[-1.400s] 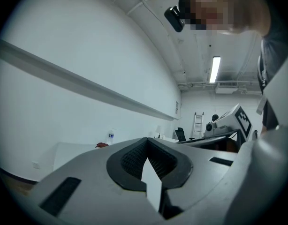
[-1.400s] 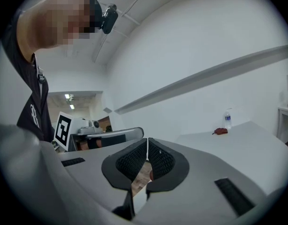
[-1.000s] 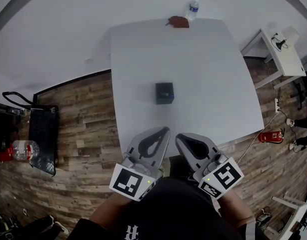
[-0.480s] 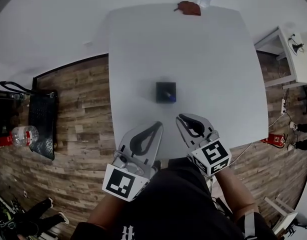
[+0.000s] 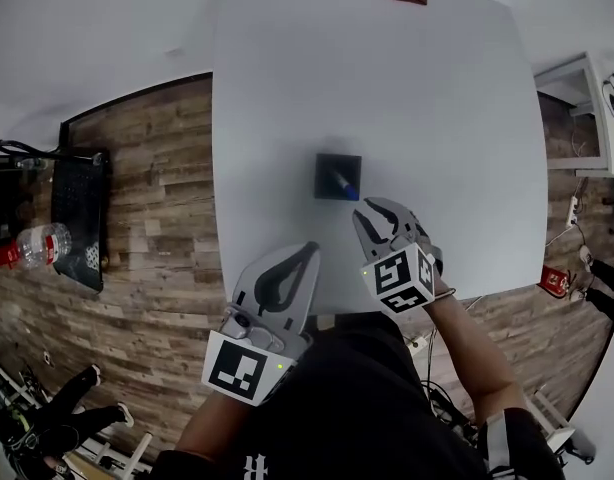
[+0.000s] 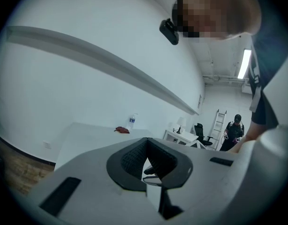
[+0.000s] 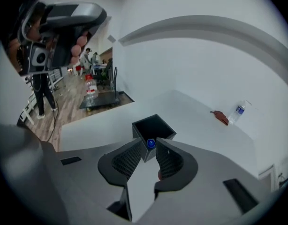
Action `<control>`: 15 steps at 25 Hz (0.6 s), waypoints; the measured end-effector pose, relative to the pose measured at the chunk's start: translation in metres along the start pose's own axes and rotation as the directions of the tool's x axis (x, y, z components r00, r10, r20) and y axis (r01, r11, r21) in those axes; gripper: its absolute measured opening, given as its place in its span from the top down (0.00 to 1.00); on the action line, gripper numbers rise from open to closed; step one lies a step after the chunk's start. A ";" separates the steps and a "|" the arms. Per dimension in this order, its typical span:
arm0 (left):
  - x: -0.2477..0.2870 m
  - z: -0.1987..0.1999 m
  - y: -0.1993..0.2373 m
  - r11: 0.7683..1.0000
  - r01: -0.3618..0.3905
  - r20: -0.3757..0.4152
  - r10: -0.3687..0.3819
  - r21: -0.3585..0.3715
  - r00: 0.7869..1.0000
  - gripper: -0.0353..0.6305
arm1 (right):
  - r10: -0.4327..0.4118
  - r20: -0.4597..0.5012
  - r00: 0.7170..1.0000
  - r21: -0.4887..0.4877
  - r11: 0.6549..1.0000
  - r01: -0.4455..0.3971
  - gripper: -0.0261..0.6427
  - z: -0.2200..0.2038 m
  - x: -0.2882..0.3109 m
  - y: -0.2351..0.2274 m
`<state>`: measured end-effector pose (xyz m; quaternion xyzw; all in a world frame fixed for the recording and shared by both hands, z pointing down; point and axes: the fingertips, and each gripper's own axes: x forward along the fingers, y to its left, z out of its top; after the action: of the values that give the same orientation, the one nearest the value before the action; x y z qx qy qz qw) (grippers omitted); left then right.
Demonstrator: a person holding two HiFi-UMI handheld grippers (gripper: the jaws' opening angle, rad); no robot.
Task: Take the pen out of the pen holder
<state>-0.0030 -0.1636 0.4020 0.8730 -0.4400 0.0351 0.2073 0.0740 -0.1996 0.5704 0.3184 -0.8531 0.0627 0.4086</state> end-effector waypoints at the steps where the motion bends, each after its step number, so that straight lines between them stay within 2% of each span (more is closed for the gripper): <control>1: 0.000 -0.001 0.000 1.000 -0.004 -0.001 0.004 -0.004 1.000 0.94 | -0.005 -0.014 1.000 -0.034 0.999 0.004 0.84 -0.003 0.004 0.000; 4: -0.001 -0.005 0.001 1.000 -0.018 -0.003 0.018 -0.015 1.000 0.94 | -0.010 -0.044 0.999 -0.114 0.994 0.005 0.83 -0.008 0.013 0.002; 7: -0.002 -0.009 0.004 0.999 -0.031 -0.006 0.031 -0.024 1.000 0.94 | 0.001 -0.064 0.998 -0.149 0.989 -0.010 0.82 -0.009 0.023 0.003; 15: -0.004 -0.011 0.005 0.999 -0.043 -0.009 0.043 -0.020 0.999 0.94 | 0.052 -0.102 0.993 -0.126 0.990 -0.065 0.82 -0.013 0.036 -0.001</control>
<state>-0.0075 -0.1589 0.4128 0.8611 -0.4581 0.0386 0.2172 0.0667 -0.2132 0.6055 0.2626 -0.8432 0.0349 0.4677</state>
